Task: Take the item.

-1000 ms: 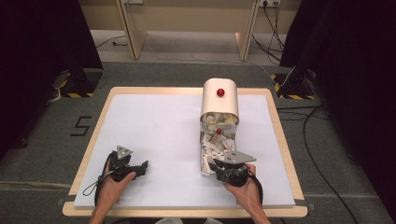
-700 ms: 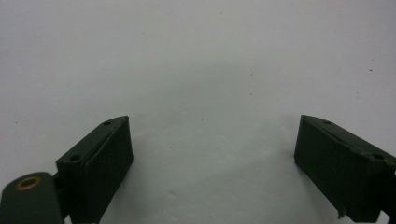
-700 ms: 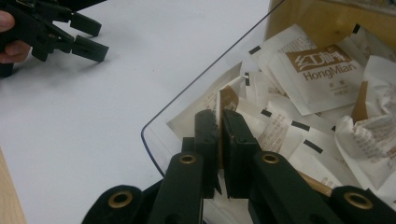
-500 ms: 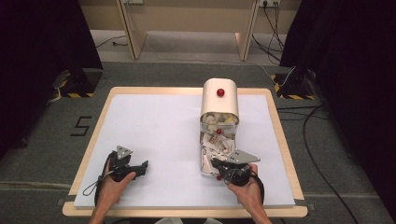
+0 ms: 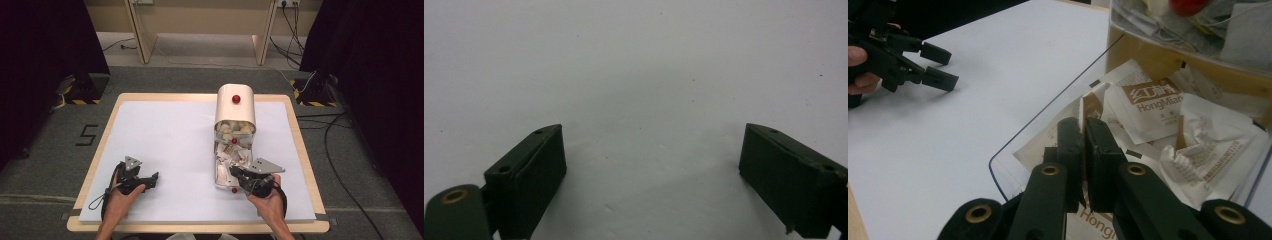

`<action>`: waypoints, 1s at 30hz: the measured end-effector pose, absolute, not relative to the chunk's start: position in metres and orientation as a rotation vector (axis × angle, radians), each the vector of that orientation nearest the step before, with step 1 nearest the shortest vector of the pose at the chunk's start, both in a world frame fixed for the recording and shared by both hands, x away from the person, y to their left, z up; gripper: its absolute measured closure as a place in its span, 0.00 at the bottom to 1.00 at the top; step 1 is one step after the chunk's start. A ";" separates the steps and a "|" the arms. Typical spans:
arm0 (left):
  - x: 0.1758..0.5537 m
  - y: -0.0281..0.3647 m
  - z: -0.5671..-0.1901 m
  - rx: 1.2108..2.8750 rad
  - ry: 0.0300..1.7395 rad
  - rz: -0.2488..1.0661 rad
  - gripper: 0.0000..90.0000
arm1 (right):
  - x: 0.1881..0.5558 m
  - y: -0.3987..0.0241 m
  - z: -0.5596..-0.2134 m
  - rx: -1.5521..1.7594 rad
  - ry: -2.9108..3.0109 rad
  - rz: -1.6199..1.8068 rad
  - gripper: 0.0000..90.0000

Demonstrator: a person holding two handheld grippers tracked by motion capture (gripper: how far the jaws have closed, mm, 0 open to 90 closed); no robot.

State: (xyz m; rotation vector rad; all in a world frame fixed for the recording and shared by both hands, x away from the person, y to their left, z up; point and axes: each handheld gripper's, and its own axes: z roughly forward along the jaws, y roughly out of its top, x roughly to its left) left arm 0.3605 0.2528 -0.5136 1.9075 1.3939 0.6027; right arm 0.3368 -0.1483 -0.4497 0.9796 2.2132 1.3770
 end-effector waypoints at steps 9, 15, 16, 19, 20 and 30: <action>0.360 0.253 -0.514 1.908 1.394 0.603 0.12 | 0.338 -0.157 -0.443 0.989 2.174 1.390 0.96; 0.360 0.253 -0.514 1.907 1.394 0.602 0.12 | 0.338 -0.165 -0.438 1.001 2.145 1.401 0.96; 0.360 0.253 -0.514 1.907 1.395 0.603 0.12 | 0.338 -0.166 -0.437 1.001 2.141 1.402 0.96; 0.360 0.253 -0.514 1.907 1.394 0.602 0.12 | 0.338 -0.171 -0.434 1.003 2.127 1.403 0.96; 0.360 0.253 -0.514 1.907 1.395 0.603 0.12 | 0.338 -0.173 -0.434 1.009 2.120 1.405 0.96; 0.360 0.253 -0.514 1.907 1.394 0.602 0.12 | 0.339 -0.195 -0.422 1.042 2.045 1.421 0.96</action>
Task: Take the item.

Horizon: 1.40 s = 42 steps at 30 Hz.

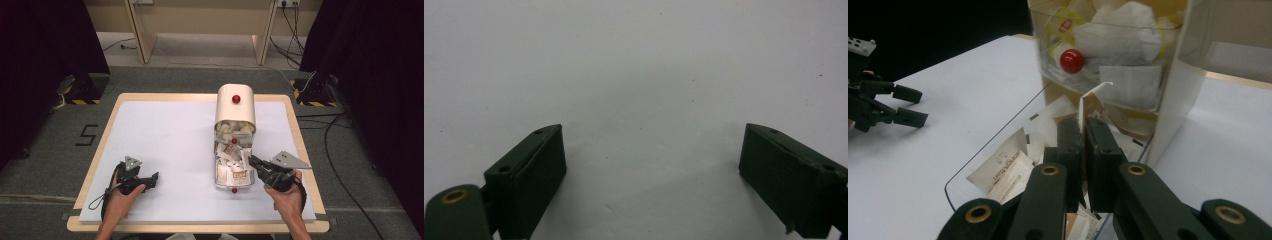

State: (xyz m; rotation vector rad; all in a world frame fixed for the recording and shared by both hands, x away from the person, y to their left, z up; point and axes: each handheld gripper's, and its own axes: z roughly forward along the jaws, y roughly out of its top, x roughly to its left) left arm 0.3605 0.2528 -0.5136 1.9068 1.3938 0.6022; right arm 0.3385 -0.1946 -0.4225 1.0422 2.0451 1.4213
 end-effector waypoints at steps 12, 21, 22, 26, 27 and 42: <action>0.360 0.253 -0.514 1.904 1.395 0.602 0.12 | 0.341 -0.216 -0.419 1.092 1.988 1.420 0.96; 0.360 0.253 -0.514 1.906 1.395 0.603 0.12 | 0.344 -0.233 -0.420 1.139 1.944 1.406 0.96; 0.360 0.253 -0.514 1.906 1.394 0.603 0.12 | 0.344 -0.236 -0.421 1.149 1.939 1.406 0.96; 0.360 0.253 -0.514 1.906 1.394 0.602 0.12 | 0.346 -0.245 -0.424 1.183 1.919 1.394 0.96; 0.360 0.253 -0.514 1.906 1.395 0.603 0.12 | 0.347 -0.247 -0.425 1.193 1.913 1.391 0.96; 0.360 0.253 -0.514 1.906 1.394 0.602 0.12 | 0.355 -0.274 -0.440 1.301 1.861 1.347 0.96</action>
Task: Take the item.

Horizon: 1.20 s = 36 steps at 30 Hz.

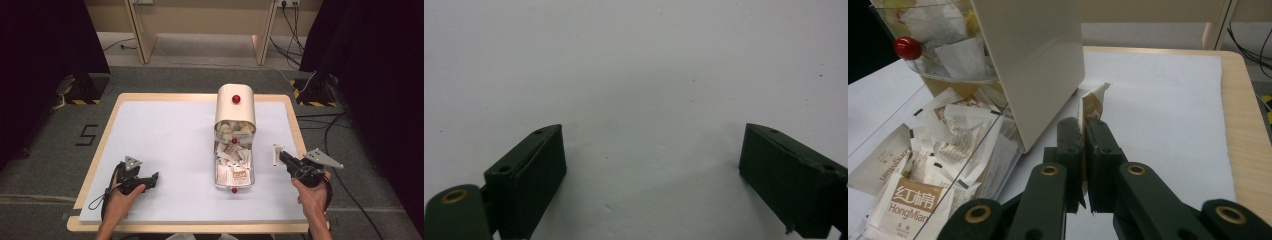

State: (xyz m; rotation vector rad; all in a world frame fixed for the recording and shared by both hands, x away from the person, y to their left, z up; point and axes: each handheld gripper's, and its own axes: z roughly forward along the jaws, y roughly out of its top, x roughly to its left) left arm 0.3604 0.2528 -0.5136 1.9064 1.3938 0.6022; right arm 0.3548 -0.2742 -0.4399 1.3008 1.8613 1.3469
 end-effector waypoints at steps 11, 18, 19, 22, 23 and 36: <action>0.360 0.253 -0.514 1.907 1.394 0.603 0.12 | 0.359 -0.275 -0.450 1.333 1.879 1.340 0.96; 0.360 0.253 -0.514 1.907 1.394 0.602 0.12 | 0.361 -0.273 -0.454 1.345 1.891 1.335 0.96; 0.360 0.253 -0.514 1.907 1.395 0.603 0.12 | 0.361 -0.273 -0.454 1.345 1.891 1.335 0.96; 0.360 0.253 -0.514 1.908 1.394 0.603 0.12 | 0.363 -0.273 -0.456 1.352 1.895 1.328 0.96; 0.360 0.253 -0.514 1.908 1.394 0.603 0.12 | 0.363 -0.273 -0.456 1.352 1.895 1.328 0.96; 0.360 0.253 -0.514 1.908 1.393 0.602 0.12 | 0.368 -0.276 -0.465 1.374 1.913 1.290 0.96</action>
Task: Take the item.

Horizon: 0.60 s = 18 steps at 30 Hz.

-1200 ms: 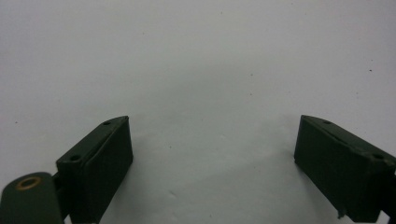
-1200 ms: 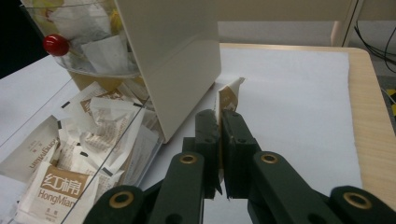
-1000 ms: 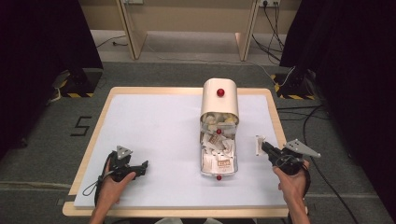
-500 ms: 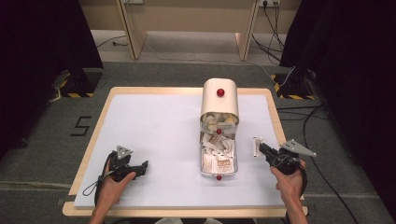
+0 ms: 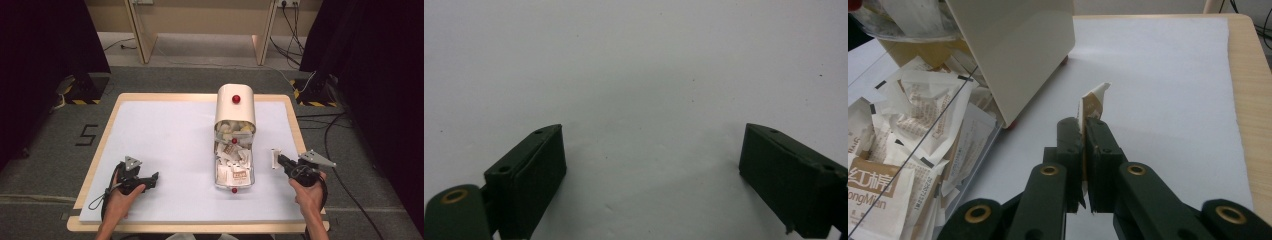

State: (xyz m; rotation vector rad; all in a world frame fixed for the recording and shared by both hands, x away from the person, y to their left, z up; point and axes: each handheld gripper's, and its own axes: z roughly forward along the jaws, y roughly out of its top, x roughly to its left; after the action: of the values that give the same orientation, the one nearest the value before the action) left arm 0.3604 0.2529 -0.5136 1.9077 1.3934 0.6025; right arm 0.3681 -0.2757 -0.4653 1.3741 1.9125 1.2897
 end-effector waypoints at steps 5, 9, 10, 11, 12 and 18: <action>0.360 0.253 -0.514 1.908 1.394 0.603 0.12 | 0.370 -0.276 -0.468 1.383 1.916 1.277 0.96; 0.360 0.253 -0.514 1.908 1.394 0.604 0.12 | 0.372 -0.276 -0.470 1.390 1.920 1.267 0.96; 0.360 0.253 -0.514 1.907 1.393 0.603 0.12 | 0.372 -0.276 -0.470 1.393 1.920 1.265 0.96; 0.360 0.253 -0.514 1.907 1.394 0.604 0.12 | 0.372 -0.277 -0.471 1.393 1.922 1.263 0.96; 0.360 0.253 -0.514 1.907 1.394 0.604 0.12 | 0.373 -0.277 -0.471 1.395 1.921 1.261 0.96; 0.360 0.253 -0.514 1.907 1.393 0.603 0.12 | 0.375 -0.280 -0.474 1.415 1.919 1.248 0.96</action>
State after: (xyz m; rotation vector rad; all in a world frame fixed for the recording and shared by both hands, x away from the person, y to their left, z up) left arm 0.3604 0.2529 -0.5136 1.9074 1.3934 0.6026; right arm 0.3747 -0.2797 -0.4741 1.4149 1.9191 1.2484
